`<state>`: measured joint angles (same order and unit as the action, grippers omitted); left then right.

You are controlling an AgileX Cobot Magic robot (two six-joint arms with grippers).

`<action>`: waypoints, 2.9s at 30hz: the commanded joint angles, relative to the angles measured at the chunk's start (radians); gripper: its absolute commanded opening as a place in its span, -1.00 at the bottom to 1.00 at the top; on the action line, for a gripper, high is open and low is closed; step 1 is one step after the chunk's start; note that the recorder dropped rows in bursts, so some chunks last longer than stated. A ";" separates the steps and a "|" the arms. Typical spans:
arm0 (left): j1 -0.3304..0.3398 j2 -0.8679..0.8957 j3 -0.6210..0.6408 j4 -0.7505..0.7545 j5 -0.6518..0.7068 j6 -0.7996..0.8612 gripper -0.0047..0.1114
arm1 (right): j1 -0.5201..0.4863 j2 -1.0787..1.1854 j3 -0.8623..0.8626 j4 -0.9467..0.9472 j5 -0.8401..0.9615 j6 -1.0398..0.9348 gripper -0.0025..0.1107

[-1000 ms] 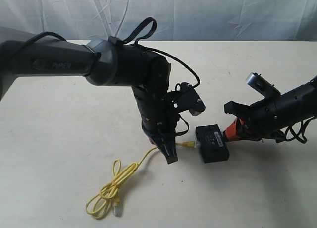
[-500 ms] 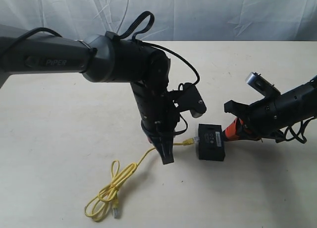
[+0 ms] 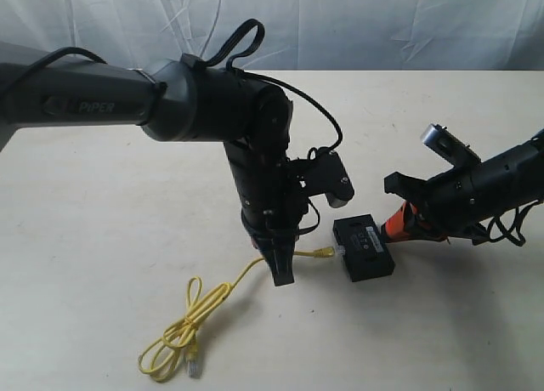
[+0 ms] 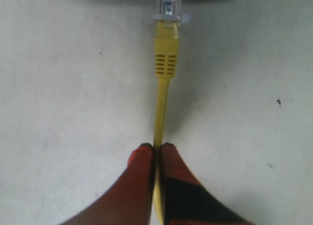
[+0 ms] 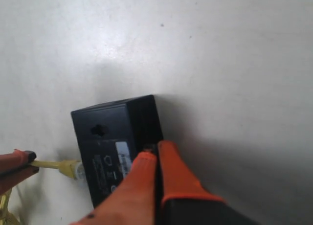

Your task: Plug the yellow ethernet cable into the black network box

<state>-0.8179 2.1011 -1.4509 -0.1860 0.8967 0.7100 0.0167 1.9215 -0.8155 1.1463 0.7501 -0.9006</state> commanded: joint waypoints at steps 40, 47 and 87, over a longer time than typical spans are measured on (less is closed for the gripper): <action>-0.002 0.019 -0.006 0.019 -0.026 0.004 -0.92 | -0.004 -0.003 0.004 0.003 0.004 -0.005 -0.97; -0.002 0.019 -0.006 0.019 -0.026 0.004 -0.92 | -0.004 -0.003 0.004 0.003 0.004 -0.005 -0.97; -0.002 0.005 -0.006 0.003 -0.011 0.007 -0.92 | -0.004 -0.003 0.004 0.003 -0.002 -0.012 -0.97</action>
<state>-0.8179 2.1180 -1.4525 -0.1865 0.8734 0.7180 0.0161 1.9215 -0.8155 1.1488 0.7407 -0.9024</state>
